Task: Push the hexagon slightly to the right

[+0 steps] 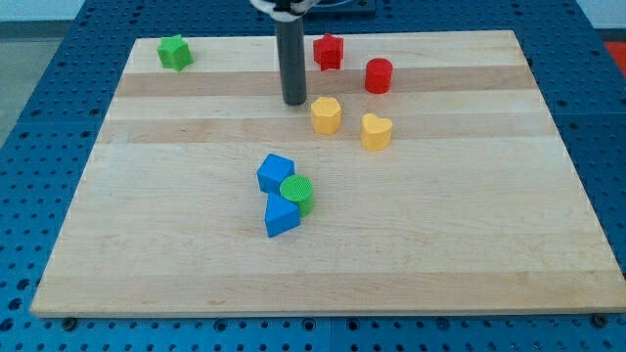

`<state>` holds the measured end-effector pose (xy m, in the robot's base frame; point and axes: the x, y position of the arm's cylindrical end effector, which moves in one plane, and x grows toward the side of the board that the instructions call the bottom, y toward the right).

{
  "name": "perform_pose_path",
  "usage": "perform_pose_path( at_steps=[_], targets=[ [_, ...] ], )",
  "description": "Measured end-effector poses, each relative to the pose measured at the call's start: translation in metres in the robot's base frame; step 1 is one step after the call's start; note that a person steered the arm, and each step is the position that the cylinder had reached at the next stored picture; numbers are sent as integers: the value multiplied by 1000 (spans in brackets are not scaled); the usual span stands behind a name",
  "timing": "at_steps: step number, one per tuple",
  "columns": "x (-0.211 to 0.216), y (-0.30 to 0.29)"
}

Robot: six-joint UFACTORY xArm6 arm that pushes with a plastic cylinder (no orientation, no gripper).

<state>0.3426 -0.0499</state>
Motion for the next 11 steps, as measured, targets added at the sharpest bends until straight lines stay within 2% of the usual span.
perform_pose_path(
  at_steps=[1, 2, 8, 11],
  targets=[
    [24, -3],
    [28, 0],
    [30, 166],
    [32, 197]
  ],
)
